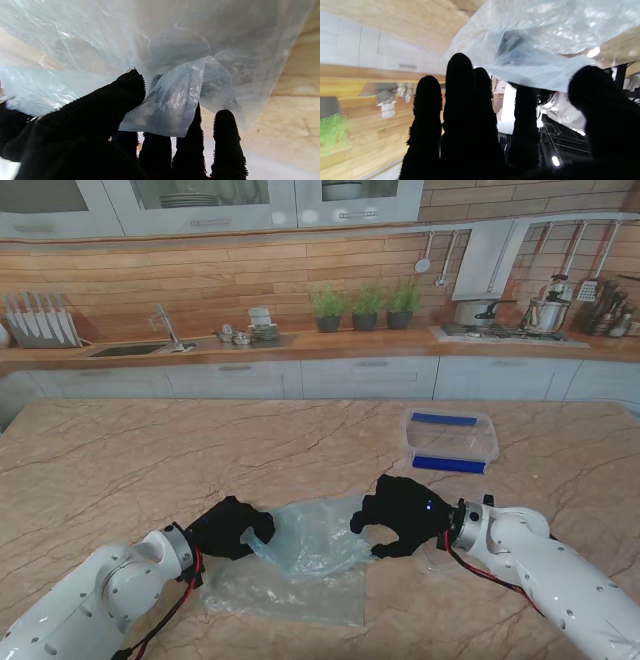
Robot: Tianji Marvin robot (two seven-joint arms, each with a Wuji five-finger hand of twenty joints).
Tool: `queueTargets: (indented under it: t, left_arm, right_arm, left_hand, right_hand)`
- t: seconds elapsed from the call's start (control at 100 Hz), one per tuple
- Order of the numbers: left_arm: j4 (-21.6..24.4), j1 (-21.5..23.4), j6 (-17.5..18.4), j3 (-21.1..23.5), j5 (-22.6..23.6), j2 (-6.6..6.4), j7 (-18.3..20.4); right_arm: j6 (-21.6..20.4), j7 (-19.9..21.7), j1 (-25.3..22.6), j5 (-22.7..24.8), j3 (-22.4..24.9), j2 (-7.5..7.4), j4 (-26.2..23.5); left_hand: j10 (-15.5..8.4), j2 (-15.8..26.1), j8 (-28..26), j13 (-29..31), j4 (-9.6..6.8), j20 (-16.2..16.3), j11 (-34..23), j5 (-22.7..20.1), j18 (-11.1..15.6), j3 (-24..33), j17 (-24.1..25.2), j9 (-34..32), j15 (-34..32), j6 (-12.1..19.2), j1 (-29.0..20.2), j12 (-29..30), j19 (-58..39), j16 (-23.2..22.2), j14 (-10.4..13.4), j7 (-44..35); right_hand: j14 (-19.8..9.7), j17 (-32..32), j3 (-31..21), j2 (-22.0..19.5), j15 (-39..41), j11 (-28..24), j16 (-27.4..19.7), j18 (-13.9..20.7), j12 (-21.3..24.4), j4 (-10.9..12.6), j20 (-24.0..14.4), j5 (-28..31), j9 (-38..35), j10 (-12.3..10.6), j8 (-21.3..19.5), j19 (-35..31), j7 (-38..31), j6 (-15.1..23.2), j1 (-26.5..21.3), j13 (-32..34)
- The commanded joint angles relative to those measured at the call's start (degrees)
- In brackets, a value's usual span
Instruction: Fold the bubble film and place it into the plastic crate
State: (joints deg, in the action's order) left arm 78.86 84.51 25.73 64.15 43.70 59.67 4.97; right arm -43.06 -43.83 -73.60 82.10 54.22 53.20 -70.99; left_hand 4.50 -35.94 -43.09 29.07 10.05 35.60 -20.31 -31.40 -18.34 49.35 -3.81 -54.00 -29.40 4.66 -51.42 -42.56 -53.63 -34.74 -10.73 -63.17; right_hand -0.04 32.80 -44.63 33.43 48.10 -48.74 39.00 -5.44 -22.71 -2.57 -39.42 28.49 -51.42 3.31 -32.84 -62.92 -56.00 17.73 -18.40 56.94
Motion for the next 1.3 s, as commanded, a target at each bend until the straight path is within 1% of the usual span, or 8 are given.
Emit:
queueTargets:
  t: [0.0, 0.13, 0.23, 0.34, 0.51, 0.81, 0.98, 1.29]
  left_arm:
    - [-0.6, 0.3, -1.1, -0.2, -0.1, -0.09, 1.1]
    - [-0.8, -0.2, -1.5, -0.6, -0.8, -0.24, 2.3]
    - [-0.4, -0.3, -2.0, -0.8, -1.3, -0.44, 4.0]
    - [0.1, -0.2, -2.5, -0.9, -2.5, -0.61, 5.6]
    - [0.5, -0.2, -2.9, -1.0, -2.9, -0.82, 7.1]
    - [0.9, -0.4, -3.2, -1.4, -3.1, -1.16, 8.9]
    - [0.9, -0.6, -3.0, -1.6, -2.6, -1.25, 9.1]
    - [1.1, -0.5, -3.3, -1.8, -2.9, -1.27, 9.4]
  right_arm:
    - [-0.4, -0.3, -1.5, -0.2, 1.0, 0.26, -1.8]
    - [-0.8, 0.8, -4.6, -1.1, 6.0, 1.31, -4.4]
    - [-0.6, 2.6, -6.9, -2.7, 9.6, 2.33, -6.0]
    - [0.6, 10.5, -10.5, -3.4, 14.5, 2.79, -10.1]
    - [5.7, 23.7, -14.4, -6.9, 18.4, 3.84, -14.8]
    - [14.4, 31.3, -13.2, -7.6, 15.7, 3.92, -15.5]
    - [16.8, 32.4, -10.1, -7.7, 12.2, 3.84, -13.4]
    - [20.1, 35.9, -1.3, -15.4, 2.8, 4.80, -5.7]
  left_hand:
    - [-0.3, -1.5, -0.7, 0.7, -0.51, -0.2, -1.5, 1.0, 0.2, 0.0, -0.2, 1.0, 0.0, 0.7, -1.1, 1.0, 1.3, 0.3, -0.2, -0.6]
    - [-0.4, 0.8, -0.8, 1.5, -0.48, -0.5, -0.1, 0.8, 0.1, 1.9, -1.2, 0.4, 0.1, 1.1, -3.6, 1.5, 2.0, 0.6, -0.6, 0.3]
    - [-0.3, 2.5, -1.1, 1.1, -0.63, -1.0, 0.3, 0.4, 0.5, 2.9, -0.9, 0.8, 0.5, 0.9, -4.8, 1.6, 2.8, 1.0, -0.6, 0.7]
    - [0.0, 4.4, -1.4, 1.1, -1.11, -1.1, 0.1, 0.1, 0.7, 3.2, -0.7, 1.0, 0.4, 0.6, -6.1, 1.4, 3.0, 1.1, -0.8, 0.9]
    - [0.1, 5.7, -2.5, 1.0, -1.73, -1.3, -0.3, -0.6, 0.6, 3.7, -0.5, 1.3, 0.5, 1.0, -7.0, 1.7, 3.3, 1.2, -0.8, 0.7]
    - [0.3, 6.7, -5.2, 1.3, -2.09, -1.6, -1.3, -1.6, 0.2, 3.7, -0.4, 1.8, 0.8, 1.6, -8.1, 2.8, 4.1, 1.6, -1.2, 0.8]
    - [0.1, 6.8, -5.5, 1.4, -2.06, -1.7, -1.5, -1.5, 0.2, 3.7, -0.7, 1.9, 0.9, 2.2, -7.8, 3.0, 4.1, 1.7, -1.2, 0.8]
    - [0.3, 7.0, -5.6, 1.0, -2.15, -1.9, -1.6, -1.4, 0.5, 3.5, -0.3, 2.3, 1.0, 2.1, -8.0, 3.1, 4.4, 1.8, -1.2, 1.0]
  right_hand:
    - [-0.1, -1.5, 2.5, -3.7, -0.2, 0.6, 0.0, -1.2, -0.5, 1.3, -0.9, -1.5, 1.7, 0.5, -1.1, 1.1, 1.4, -0.7, 4.9, -1.7]
    - [0.4, -3.0, 2.7, -8.5, 0.1, 0.8, 0.3, -2.4, -0.5, 1.8, -1.4, -1.6, 2.5, 0.8, -1.4, 1.3, 1.9, -0.8, 8.6, -2.9]
    - [1.0, -4.4, 3.5, -9.9, -0.2, 1.5, 0.4, -3.1, -0.5, 2.0, -1.9, -1.2, 3.8, 1.5, -1.3, 1.7, 3.0, -1.2, 7.4, -4.2]
    - [1.4, -9.6, 3.6, -7.3, -5.4, 5.7, -1.1, -4.3, 0.0, 1.7, -1.8, -5.0, 11.0, 2.3, 0.4, 6.1, 9.1, -3.5, 7.0, -10.9]
    - [2.7, -17.0, 5.4, -7.8, -11.9, 11.5, -2.9, -6.9, -0.2, 1.5, -1.6, -9.1, 18.4, 3.6, 2.0, 14.9, 16.7, -10.3, 6.9, -18.5]
    - [3.2, -20.3, 5.3, 0.3, -15.3, 12.8, -4.2, -7.7, -1.0, 1.9, 0.9, -11.9, 22.4, 4.9, 2.3, 23.8, 21.5, -15.0, -0.6, -21.6]
    - [3.5, -20.3, 5.4, 0.1, -14.2, 11.7, -3.7, -8.1, -1.7, 1.5, 0.8, -10.9, 22.4, 5.6, 1.9, 24.3, 21.5, -14.7, 0.0, -21.8]
    - [4.3, -20.6, 5.3, -1.4, -11.9, 10.4, -2.7, -8.9, -2.8, 0.9, 0.2, -4.4, 21.6, 6.6, 0.0, 24.2, 18.7, -12.2, 1.4, -22.1]
